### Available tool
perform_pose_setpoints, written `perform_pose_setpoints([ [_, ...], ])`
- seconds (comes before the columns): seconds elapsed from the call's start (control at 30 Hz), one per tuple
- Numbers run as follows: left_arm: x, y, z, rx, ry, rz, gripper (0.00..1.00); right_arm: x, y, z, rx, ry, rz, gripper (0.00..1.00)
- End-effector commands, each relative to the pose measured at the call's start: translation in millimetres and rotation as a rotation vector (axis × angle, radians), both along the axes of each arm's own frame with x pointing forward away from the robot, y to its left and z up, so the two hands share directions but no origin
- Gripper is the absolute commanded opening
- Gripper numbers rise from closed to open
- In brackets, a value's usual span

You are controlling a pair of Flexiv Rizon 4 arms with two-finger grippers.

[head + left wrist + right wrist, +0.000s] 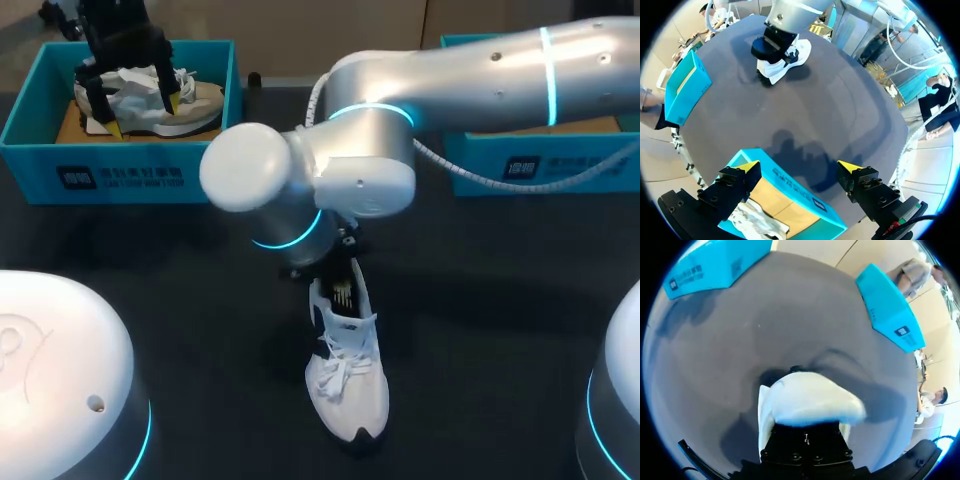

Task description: Take the shoe out of the shoebox, open the shoe tongue, remove and reinsert the insole, then place the shoe into the shoebox

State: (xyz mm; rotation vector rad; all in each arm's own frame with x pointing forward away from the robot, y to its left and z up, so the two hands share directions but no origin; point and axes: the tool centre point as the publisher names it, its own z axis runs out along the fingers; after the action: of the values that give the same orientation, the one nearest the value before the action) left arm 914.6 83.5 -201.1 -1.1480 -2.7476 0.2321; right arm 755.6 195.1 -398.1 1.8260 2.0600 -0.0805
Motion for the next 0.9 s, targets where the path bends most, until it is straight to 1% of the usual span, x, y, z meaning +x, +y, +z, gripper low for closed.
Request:
perform_pose_setpoints([
  [0.03,0.7,-0.2,0.1,0.004,0.001,-0.001,1.00,6.5,10.3,-22.7,-0.005,0.041,0.001,0.00],
  [0.23,0.7,-0.2,0.1,0.004,0.001,-0.001,1.00,-4.7,6.9,-1.1,-0.053,0.011,0.002,0.00],
  [0.47,0.7,-0.2,0.1,0.004,0.001,-0.001,1.00,-10.3,2.6,17.1,-0.111,-0.035,0.005,0.00],
  [0.7,0.7,-0.2,0.1,0.004,0.001,-0.001,1.00,-6.4,-1.3,21.5,-0.176,-0.054,0.009,0.00],
  [0.77,0.7,-0.2,0.1,0.004,0.001,-0.001,1.00,-2.3,-4.6,19.3,-0.211,-0.050,0.001,0.00],
  [0.9,0.7,-0.2,0.1,0.004,0.001,-0.001,1.00,3.3,-9.1,12.3,-0.241,-0.031,-0.005,0.00],
])
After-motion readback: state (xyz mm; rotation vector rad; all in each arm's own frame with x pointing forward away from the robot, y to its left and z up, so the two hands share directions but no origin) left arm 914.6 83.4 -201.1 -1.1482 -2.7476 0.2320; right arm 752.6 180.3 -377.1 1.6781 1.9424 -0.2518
